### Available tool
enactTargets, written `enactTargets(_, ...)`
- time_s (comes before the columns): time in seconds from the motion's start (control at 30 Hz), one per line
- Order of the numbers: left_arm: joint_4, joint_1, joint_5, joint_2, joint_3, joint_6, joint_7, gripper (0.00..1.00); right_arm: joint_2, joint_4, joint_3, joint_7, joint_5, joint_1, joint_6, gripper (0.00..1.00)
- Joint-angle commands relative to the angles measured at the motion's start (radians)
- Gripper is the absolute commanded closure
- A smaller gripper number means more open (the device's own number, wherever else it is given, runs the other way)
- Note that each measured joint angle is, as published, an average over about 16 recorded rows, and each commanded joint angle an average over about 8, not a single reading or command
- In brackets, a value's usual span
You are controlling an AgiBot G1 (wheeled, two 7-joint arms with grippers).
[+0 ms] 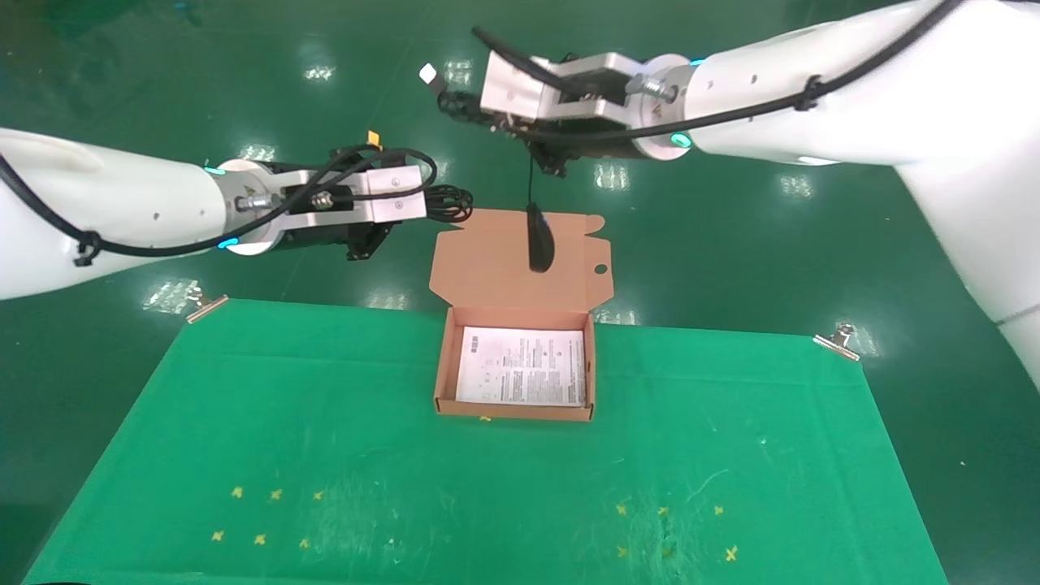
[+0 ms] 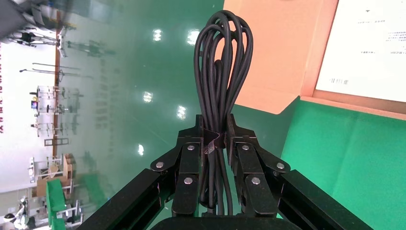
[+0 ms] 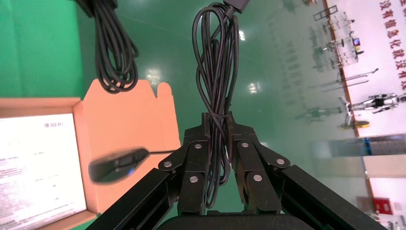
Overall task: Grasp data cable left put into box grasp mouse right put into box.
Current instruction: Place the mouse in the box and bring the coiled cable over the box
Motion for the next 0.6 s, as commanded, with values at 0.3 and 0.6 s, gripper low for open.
enactTargets(0.3, -0.014, 0.009, 0.054, -0.036, 0.012, 0.036, -0.027, 1.0, -0.035, -0.052, -0.027, -0.042, 0.035, -0.014, 0.021, 1.0)
enactTargets(0.6, -0.023, 0.016, 0.153, -0.071, 0.026, 0.107, -0.106, 1.0, -0.048, -0.09, -0.097, -0.049, 0.088, -0.051, 0.053, 1.0)
